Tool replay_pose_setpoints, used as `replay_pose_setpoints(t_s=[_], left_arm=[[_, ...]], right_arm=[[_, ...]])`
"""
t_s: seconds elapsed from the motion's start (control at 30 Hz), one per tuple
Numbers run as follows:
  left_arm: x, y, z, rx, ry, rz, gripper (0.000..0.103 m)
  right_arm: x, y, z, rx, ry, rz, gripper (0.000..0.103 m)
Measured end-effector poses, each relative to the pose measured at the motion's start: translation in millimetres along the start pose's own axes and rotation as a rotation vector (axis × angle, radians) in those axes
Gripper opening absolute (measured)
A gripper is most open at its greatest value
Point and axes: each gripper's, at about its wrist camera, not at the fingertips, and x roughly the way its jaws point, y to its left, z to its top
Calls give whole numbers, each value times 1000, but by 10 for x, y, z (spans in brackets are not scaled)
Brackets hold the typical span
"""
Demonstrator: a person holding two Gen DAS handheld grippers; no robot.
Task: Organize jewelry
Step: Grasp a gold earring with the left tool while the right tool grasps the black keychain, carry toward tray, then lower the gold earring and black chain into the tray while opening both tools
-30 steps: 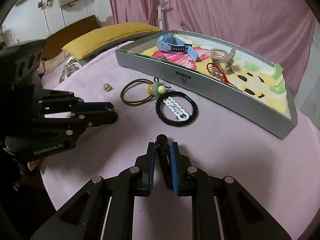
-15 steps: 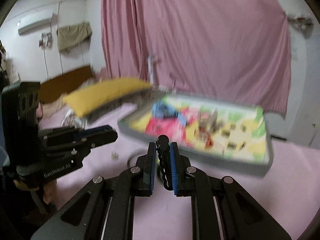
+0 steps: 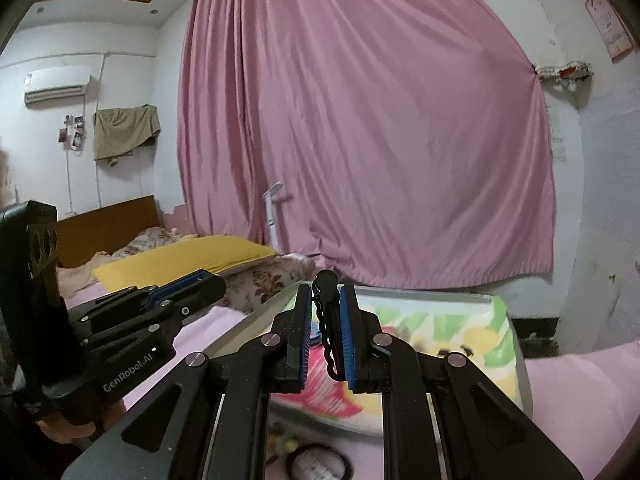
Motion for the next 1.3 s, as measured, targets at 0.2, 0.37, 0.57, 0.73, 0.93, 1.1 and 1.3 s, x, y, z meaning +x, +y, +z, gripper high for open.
replay_pose_setpoints(t_s=[0.2,0.37,0.57,0.73,0.93,1.1,1.3], left_arm=[[286,116,-45,-39,27,22,12],[504,175,-134,-69,109,18,12],[664,195,-266,-77,223,-12,12],[774,157,-346,-53,321,-33,12],[880,143,-417,-52,413,-41,12],[920,143,-458,-46,454,-54,12],[986,144,-509,-32,510,-48,12]], right_arm=[[238,-40,-17,-27,-10,-56,12],[467,-163,-81,23,52,-57,12],[729,-269,-249,48,199,-61,12],[876,-391,-416,98,317,-42,12],[1014,-499,-558,130,402,-23,12],[1083,-503,-624,140,456,-7,13],[1093,-483,-680,160,500,7,13]])
